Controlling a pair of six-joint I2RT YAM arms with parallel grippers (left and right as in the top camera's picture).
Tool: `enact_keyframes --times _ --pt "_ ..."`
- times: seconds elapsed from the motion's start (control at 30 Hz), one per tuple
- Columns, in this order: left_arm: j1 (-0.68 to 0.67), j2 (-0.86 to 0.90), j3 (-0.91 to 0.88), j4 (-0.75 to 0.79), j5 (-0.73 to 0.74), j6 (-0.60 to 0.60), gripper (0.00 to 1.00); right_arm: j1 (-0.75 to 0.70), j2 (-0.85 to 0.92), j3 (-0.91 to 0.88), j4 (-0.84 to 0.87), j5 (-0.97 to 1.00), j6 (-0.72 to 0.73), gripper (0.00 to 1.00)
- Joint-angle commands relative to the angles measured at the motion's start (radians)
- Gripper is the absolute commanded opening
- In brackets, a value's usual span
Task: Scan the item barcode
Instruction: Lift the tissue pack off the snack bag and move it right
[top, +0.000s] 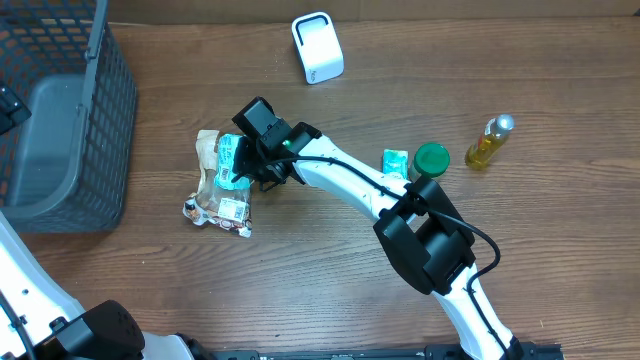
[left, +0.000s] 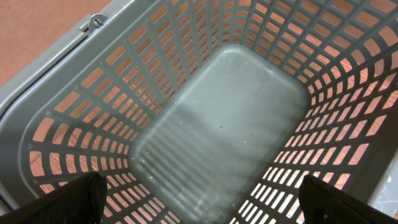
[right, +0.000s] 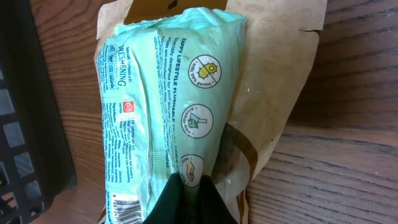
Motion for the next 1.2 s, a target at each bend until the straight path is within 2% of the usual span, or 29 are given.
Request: enact_keyframes --times 0.0,0.23,0.5,0.6,0.7,0.87,1.17 --pt "-0.001 0.005 0.018 0.001 0.006 0.019 1.00 -0.005 -0.013 -0.002 0.000 -0.014 -0.050 0.04" --pt "-0.001 0.005 0.018 0.001 0.005 0.019 0.99 -0.053 -0.130 -0.002 -0.040 -0.013 -0.210 0.04" --pt "-0.001 0.005 0.018 0.001 0.005 0.019 1.00 -0.122 -0.171 -0.004 -0.275 0.001 -0.255 0.04" --pt "-0.001 0.005 0.018 0.001 0.006 0.019 0.99 -0.140 -0.171 -0.005 -0.359 0.047 -0.328 0.04" --pt "-0.001 0.005 0.018 0.001 0.006 0.019 0.99 -0.145 -0.169 -0.005 -0.412 0.106 -0.340 0.04" --pt "-0.001 0.005 0.018 0.001 0.006 0.019 1.00 -0.144 -0.159 -0.013 -0.451 0.121 -0.340 0.04" --pt "-0.001 0.005 0.018 0.000 0.006 0.019 0.99 -0.144 -0.160 -0.089 -0.424 0.121 -0.340 0.05"
